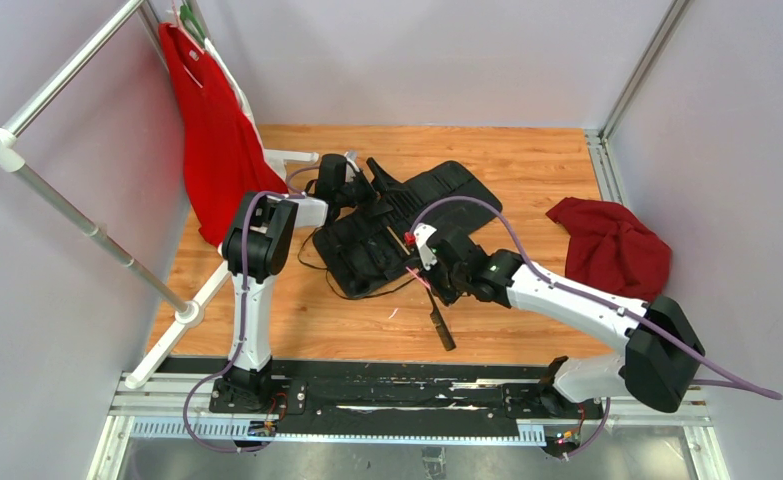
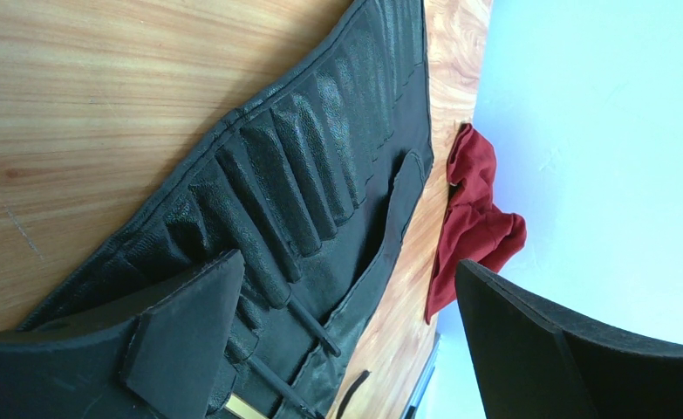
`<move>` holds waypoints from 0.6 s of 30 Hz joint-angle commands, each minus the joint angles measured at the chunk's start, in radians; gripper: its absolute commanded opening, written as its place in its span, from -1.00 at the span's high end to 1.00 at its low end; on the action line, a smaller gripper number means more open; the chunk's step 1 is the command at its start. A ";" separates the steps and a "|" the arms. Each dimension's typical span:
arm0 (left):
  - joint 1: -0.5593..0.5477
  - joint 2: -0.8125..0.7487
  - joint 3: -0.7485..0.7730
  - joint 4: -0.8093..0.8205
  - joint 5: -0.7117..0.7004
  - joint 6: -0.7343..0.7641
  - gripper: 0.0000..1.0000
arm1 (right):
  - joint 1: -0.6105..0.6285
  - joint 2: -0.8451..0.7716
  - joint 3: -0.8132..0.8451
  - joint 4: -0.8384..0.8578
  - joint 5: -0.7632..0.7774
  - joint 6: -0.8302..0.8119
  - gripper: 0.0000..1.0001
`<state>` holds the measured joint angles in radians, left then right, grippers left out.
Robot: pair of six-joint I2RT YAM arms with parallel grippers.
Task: Organize the makeup
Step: Place the makeup brush in the cosmetics bag.
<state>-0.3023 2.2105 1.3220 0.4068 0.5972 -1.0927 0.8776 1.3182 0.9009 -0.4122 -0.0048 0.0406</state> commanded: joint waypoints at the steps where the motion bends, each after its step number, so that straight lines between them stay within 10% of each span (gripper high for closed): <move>1: 0.011 -0.002 -0.024 -0.097 -0.005 0.022 -0.96 | 0.013 -0.004 0.020 -0.044 0.045 -0.011 0.99; 18: 0.015 -0.008 -0.025 -0.105 -0.002 0.029 -0.96 | -0.242 0.257 0.263 -0.064 -0.031 -0.089 0.99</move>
<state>-0.2996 2.2074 1.3220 0.3977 0.5987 -1.0889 0.6907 1.5097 1.0817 -0.4580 0.0071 0.0002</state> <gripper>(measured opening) 0.979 0.013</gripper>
